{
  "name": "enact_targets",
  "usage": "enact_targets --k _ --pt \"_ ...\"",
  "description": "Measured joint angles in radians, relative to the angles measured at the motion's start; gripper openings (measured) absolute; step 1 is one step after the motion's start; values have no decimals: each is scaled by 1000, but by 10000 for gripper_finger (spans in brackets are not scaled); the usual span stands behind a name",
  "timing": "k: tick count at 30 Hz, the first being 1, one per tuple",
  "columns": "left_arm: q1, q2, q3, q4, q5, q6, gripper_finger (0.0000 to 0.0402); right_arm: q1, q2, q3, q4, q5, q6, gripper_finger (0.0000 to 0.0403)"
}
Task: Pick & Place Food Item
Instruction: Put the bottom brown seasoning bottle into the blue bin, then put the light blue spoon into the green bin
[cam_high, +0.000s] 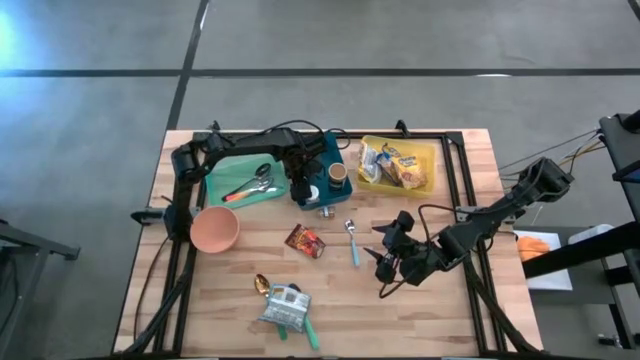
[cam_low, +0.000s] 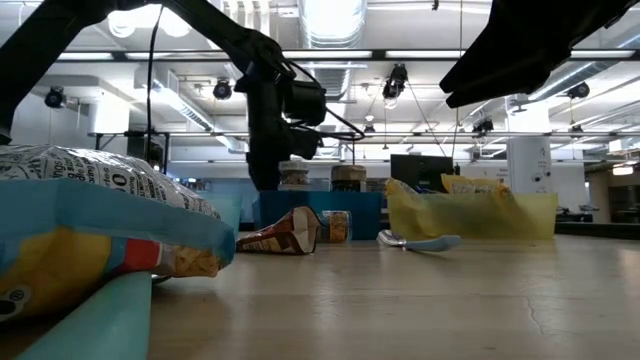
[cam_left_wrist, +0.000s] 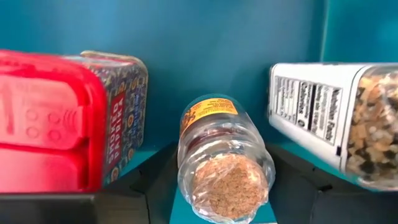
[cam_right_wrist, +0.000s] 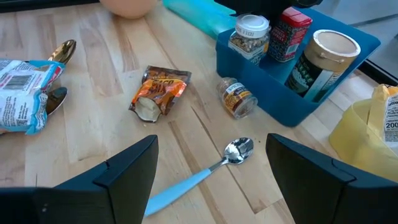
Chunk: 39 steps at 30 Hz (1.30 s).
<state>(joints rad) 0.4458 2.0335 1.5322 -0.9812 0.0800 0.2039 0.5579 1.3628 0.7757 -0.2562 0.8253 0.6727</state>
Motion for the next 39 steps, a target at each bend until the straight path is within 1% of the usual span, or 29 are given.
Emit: enact_targets --k 3,10,15,21,27,30,35,39 --pt "0 -1 1 -17 -9 -2 233 0 0 0 1 0 0 297" --pt "0 -2 3 -44 -9 2 307 0 0 0 2 -8 0 297" --pt "0 -2 25 -61 -11 5 335 0 0 0 2 -16 0 297" --pt "0 -2 70 -124 -13 5 339 0 0 0 2 -16 -1 297" --pt "0 -2 114 -212 -53 4 339 0 0 0 3 -17 -3 297" --pt "0 -4 140 -257 -57 -7 339 0 0 0 3 -17 -3 297" --pt "-2 -47 145 -266 -54 -73 339 0 0 0 3 -17 -3 297" --pt "-2 -121 145 -261 -51 -167 339 0 0 0 3 -16 -3 297"
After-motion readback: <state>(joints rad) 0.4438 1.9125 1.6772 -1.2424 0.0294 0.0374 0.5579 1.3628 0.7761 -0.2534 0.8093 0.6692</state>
